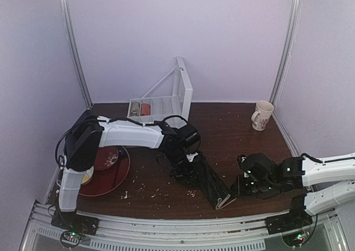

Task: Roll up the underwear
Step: Adjust the underwear at the center of the board.

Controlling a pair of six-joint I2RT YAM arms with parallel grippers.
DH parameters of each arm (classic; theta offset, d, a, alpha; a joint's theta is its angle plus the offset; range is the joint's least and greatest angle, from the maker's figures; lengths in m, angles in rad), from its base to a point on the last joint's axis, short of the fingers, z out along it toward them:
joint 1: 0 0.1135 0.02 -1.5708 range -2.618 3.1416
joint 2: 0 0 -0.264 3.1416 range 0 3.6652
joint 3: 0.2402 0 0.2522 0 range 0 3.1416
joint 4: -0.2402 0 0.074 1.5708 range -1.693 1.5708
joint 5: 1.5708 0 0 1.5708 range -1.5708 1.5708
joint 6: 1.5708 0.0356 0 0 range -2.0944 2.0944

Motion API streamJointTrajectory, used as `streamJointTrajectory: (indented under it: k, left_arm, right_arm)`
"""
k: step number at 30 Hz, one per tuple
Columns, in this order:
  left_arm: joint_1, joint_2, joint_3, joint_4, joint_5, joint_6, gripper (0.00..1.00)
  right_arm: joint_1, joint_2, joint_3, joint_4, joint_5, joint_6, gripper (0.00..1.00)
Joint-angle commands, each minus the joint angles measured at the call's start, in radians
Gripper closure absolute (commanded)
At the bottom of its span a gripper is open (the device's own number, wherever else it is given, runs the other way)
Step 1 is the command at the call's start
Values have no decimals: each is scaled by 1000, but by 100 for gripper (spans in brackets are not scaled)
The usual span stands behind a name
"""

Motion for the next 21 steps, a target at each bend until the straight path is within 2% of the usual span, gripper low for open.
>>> streamJointTrajectory:
  k: [1,9,13,21]
  left_arm:
    - [5,-29,10,23,12,6,61]
    - [5,-39,8,46,34,-16,60]
    - [5,-40,11,44,35,-17,60]
    - [24,-61,-11,-3,5,21,60]
  right_arm:
    - [-18,53,-56,14,0,-10,100]
    - [-18,159,-86,133,-29,-13,100]
    - [-16,205,-95,216,-93,8,100]
    - [79,368,-44,360,-115,75,100]
